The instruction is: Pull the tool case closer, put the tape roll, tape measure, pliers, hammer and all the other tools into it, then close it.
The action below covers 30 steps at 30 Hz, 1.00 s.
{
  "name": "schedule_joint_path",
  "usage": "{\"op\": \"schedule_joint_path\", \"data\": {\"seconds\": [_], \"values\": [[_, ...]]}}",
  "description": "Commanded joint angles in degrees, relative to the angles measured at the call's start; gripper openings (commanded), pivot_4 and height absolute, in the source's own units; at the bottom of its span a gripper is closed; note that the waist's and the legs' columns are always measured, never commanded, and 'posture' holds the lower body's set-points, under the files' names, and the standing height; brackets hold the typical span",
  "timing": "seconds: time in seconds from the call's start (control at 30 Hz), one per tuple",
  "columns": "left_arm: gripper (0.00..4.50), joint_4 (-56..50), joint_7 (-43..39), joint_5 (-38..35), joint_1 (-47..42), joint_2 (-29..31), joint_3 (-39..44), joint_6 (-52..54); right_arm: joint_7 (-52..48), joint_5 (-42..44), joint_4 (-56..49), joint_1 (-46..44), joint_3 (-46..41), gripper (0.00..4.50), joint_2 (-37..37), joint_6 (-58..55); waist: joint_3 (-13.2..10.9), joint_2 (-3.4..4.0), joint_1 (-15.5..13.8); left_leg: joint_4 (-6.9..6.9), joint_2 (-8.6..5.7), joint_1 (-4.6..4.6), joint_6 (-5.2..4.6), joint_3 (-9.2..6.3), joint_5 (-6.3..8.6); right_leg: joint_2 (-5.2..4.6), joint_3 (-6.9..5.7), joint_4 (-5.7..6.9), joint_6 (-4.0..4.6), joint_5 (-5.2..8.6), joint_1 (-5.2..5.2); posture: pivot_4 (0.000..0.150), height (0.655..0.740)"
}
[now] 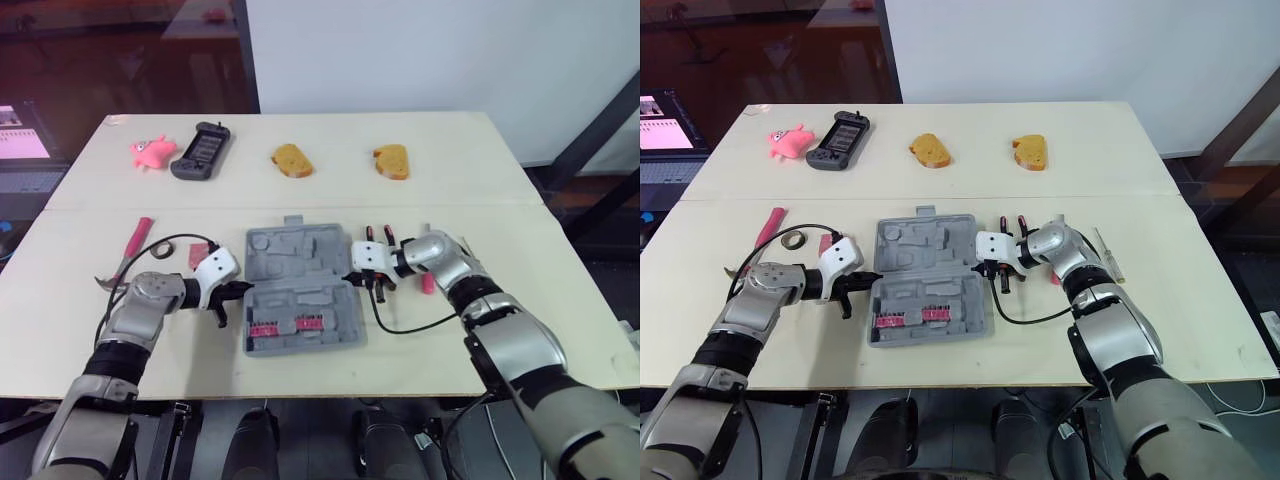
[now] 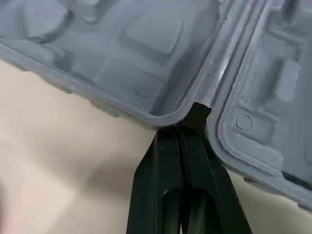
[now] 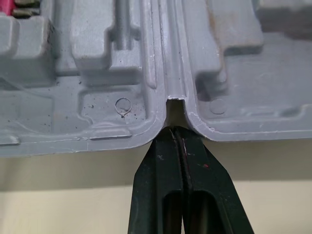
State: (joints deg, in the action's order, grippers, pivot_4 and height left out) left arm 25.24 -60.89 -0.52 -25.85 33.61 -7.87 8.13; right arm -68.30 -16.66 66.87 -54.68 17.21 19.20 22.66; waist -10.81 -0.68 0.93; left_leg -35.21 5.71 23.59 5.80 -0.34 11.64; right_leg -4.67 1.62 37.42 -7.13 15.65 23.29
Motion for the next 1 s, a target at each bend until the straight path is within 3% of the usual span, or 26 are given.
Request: {"op": "schedule_joint_path", "data": {"seconds": [0.03, 0.47, 1.0], "values": [[0.0, -5.2, -2.6, -0.6, 1.7, 0.0, -2.4, 0.5, -3.8, 1.3, -5.0, 3.9, 0.9, 0.06, -0.6, -1.6, 0.0, 0.0, 0.0, 0.0, 0.0, -0.02, 0.0, 0.0, 0.0, 0.0, 0.0, 0.0, 0.0, 0.0, -0.02, 0.15, 0.7207], [0.0, -8.8, 0.9, 2.4, 4.4, 4.1, -2.8, 2.0, -5.0, 6.4, -30.5, 18.6, 1.6, 0.06, 2.6, -17.6, 0.1, -0.01, 0.0, 0.02, 0.01, -0.13, 0.0, 0.0, 0.0, 0.01, 0.0, -0.01, 0.01, 0.01, -0.1, 0.15, 0.7207], [0.0, -9.7, 0.3, -1.1, 6.2, 7.8, 0.4, 6.2, -4.0, 8.8, -33.3, 19.7, 0.5, 0.06, 7.2, -20.1, 0.1, -0.02, -0.1, 0.02, 0.01, -0.14, -0.01, 0.0, 0.0, 0.01, 0.01, -0.02, 0.02, 0.02, -0.1, 0.15, 0.7207]]}}
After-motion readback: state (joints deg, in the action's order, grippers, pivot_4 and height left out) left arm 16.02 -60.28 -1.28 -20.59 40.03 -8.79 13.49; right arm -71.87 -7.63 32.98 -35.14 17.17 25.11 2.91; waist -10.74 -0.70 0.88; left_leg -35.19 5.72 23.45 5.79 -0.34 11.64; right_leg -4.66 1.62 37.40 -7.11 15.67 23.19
